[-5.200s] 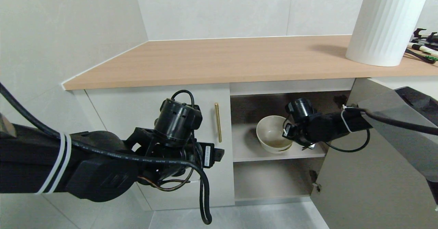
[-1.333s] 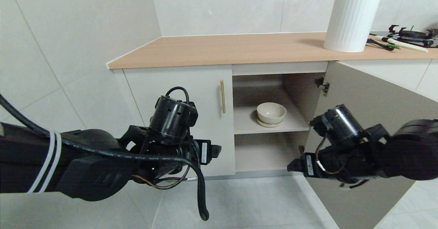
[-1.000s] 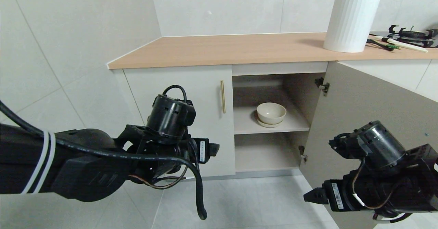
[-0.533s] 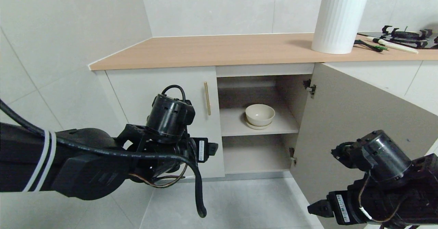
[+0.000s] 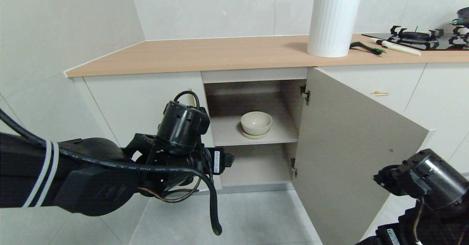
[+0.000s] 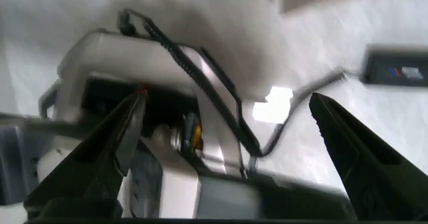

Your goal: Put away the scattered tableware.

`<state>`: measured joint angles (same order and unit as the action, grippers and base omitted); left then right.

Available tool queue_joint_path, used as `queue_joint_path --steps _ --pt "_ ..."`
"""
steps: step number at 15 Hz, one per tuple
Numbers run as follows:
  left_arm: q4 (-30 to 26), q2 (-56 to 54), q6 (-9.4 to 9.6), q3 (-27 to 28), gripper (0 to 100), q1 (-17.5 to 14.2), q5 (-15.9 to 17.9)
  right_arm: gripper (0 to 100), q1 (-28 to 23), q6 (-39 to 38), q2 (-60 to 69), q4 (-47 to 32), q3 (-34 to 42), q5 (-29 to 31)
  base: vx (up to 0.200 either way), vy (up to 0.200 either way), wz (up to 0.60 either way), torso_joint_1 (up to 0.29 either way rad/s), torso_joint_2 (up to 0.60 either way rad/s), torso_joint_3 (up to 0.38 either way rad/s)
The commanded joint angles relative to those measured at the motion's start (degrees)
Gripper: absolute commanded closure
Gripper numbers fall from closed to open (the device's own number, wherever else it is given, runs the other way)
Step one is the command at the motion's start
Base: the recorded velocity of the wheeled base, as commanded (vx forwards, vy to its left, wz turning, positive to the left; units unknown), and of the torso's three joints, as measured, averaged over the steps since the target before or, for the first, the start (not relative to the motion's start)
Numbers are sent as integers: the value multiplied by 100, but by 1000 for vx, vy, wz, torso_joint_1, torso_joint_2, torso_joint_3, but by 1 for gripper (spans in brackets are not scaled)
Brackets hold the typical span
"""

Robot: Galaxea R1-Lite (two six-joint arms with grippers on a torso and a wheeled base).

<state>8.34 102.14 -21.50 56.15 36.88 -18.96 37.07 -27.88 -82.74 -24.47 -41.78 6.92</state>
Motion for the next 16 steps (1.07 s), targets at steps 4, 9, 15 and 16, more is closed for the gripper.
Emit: queue_joint_path --steps 4,9,15,16 --pt "1 -63 -3 1 0 -5 -3 0 -824 -235 1251 -612 258 116 0 0 0 0 0 0" --pt "1 -125 -3 1 0 -5 -3 0 -2582 -192 1128 153 196 239 0 0 0 0 0 0" --pt "1 -186 -3 1 0 -5 -3 0 -3698 99 812 786 -85 345 0 0 0 0 0 0" --pt "1 -186 -12 1 0 -5 -3 0 -3848 151 777 821 -173 327 0 0 0 0 0 0"
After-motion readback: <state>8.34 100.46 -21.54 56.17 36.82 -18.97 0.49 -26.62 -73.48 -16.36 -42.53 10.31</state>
